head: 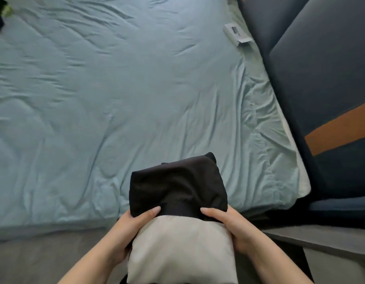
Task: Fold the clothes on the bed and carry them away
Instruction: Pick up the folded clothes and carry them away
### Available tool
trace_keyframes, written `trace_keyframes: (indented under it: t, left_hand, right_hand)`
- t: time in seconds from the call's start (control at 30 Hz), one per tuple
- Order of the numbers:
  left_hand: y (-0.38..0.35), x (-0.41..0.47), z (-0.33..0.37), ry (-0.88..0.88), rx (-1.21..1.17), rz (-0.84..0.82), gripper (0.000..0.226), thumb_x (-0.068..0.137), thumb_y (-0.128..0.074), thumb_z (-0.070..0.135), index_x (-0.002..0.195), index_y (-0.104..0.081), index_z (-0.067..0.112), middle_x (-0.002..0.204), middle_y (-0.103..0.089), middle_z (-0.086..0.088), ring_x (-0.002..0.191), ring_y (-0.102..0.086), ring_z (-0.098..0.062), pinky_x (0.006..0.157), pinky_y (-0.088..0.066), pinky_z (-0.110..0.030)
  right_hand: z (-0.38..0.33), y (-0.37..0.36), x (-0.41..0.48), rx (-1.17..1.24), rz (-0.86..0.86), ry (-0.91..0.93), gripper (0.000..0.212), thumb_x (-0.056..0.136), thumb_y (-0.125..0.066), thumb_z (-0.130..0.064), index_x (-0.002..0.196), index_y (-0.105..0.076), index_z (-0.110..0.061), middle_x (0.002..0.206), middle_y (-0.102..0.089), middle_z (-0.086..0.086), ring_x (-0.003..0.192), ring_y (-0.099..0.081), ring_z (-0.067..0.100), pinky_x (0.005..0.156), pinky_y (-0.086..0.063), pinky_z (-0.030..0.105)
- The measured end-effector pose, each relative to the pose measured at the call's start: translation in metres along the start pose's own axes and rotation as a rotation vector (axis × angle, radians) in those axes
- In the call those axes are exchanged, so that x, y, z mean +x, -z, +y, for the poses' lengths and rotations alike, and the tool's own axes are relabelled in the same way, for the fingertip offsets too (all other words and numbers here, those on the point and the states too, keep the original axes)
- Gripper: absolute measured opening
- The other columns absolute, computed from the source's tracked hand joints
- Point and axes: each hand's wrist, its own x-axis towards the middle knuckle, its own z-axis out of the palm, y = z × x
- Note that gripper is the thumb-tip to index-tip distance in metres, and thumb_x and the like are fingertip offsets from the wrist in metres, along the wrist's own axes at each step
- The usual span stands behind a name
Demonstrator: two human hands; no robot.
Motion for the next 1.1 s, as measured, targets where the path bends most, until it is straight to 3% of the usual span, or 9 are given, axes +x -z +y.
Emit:
trace_keyframes:
  t: [0.2, 0.33, 0.47, 0.53, 0.63, 0.7, 0.8, 0.97, 1.1]
  left_hand:
    - [0.015, 0.064, 0.013, -0.156, 0.040, 0.074, 0.049, 0.070, -0.081, 0.038, 0.114, -0.065, 0.025, 0.102, -0.075, 0.000, 0.090, -0.073, -0.018, 0.063, -0.058, -0.024]
    - [0.038, 0.137, 0.004, -0.315, 0.082, 0.169, 0.061, 0.066, -0.084, 0.048, 0.120, -0.061, 0.031, 0.109, -0.073, 0.002, 0.098, -0.071, -0.018, 0.074, -0.059, -0.036]
    - [0.060, 0.236, -0.042, -0.182, 0.076, 0.300, 0.070, 0.072, -0.082, 0.039, 0.131, -0.050, 0.021, 0.122, -0.066, -0.007, 0.106, -0.066, -0.025, 0.089, -0.055, -0.045]
    - [0.068, 0.264, -0.065, -0.093, 0.080, 0.406, 0.078, 0.076, -0.078, 0.045, 0.137, -0.039, 0.017, 0.126, -0.060, -0.010, 0.108, -0.062, -0.027, 0.093, -0.052, -0.048]
    - [0.073, 0.265, -0.082, -0.121, 0.179, 0.531, 0.088, 0.067, -0.064, 0.074, 0.132, -0.035, 0.022, 0.117, -0.059, 0.000, 0.096, -0.060, -0.012, 0.075, -0.051, -0.029]
    - [0.072, 0.255, -0.091, -0.153, 0.248, 0.544, 0.098, 0.062, -0.049, 0.087, 0.139, -0.028, 0.029, 0.130, -0.053, 0.003, 0.105, -0.057, -0.010, 0.081, -0.041, -0.020]
    - [0.067, 0.248, -0.107, -0.166, 0.407, 0.507, 0.085, 0.081, -0.043, 0.076, 0.149, -0.008, 0.039, 0.155, -0.032, 0.007, 0.133, -0.042, -0.023, 0.096, -0.031, -0.028]
    - [0.056, 0.238, -0.119, -0.196, 0.498, 0.583, 0.074, 0.090, -0.041, 0.066, 0.150, -0.007, 0.038, 0.143, -0.049, 0.000, 0.123, -0.052, -0.031, 0.086, -0.037, -0.033]
    - [0.056, 0.223, -0.127, -0.018, 0.584, 0.513, 0.079, 0.092, -0.043, 0.060, 0.152, 0.002, 0.037, 0.146, -0.044, -0.009, 0.121, -0.053, -0.036, 0.091, -0.044, -0.042]
  right_hand:
    - [-0.012, 0.014, 0.071, -0.070, 0.032, 0.112, 0.057, 0.076, -0.080, -0.026, 0.127, -0.055, -0.028, 0.118, -0.070, -0.004, 0.107, -0.068, 0.018, 0.093, -0.054, 0.037]
    - [-0.002, 0.030, 0.146, -0.069, 0.049, 0.196, 0.067, 0.064, -0.087, -0.040, 0.123, -0.055, -0.037, 0.117, -0.070, -0.009, 0.106, -0.068, 0.014, 0.082, -0.057, 0.028]
    - [0.041, 0.044, 0.236, -0.133, 0.219, 0.062, 0.080, 0.078, -0.076, -0.043, 0.144, -0.036, -0.023, 0.139, -0.052, -0.007, 0.120, -0.057, 0.017, 0.101, -0.047, 0.037]
    - [0.061, 0.051, 0.257, -0.202, 0.290, -0.029, 0.086, 0.076, -0.073, -0.054, 0.143, -0.030, -0.022, 0.132, -0.047, -0.008, 0.114, -0.053, 0.017, 0.093, -0.046, 0.033]
    - [0.074, 0.057, 0.259, -0.322, 0.374, -0.027, 0.088, 0.073, -0.061, -0.071, 0.142, -0.032, -0.025, 0.133, -0.048, -0.006, 0.114, -0.050, 0.015, 0.092, -0.042, 0.030]
    - [0.083, 0.057, 0.252, -0.407, 0.375, 0.017, 0.088, 0.078, -0.048, -0.076, 0.146, -0.028, -0.026, 0.143, -0.043, -0.005, 0.123, -0.043, 0.012, 0.100, -0.036, 0.030]
    - [0.095, 0.048, 0.248, -0.448, 0.348, 0.053, 0.082, 0.085, -0.039, -0.073, 0.151, -0.016, -0.031, 0.156, -0.029, -0.003, 0.140, -0.032, 0.019, 0.113, -0.029, 0.038]
    - [0.108, 0.038, 0.236, -0.447, 0.478, 0.137, 0.079, 0.088, -0.043, -0.067, 0.151, -0.020, -0.025, 0.153, -0.035, 0.000, 0.138, -0.035, 0.021, 0.098, -0.031, 0.027]
    - [0.125, 0.041, 0.218, -0.526, 0.500, 0.049, 0.074, 0.092, -0.047, -0.058, 0.151, -0.020, -0.022, 0.149, -0.037, 0.006, 0.133, -0.039, 0.024, 0.097, -0.034, 0.031]
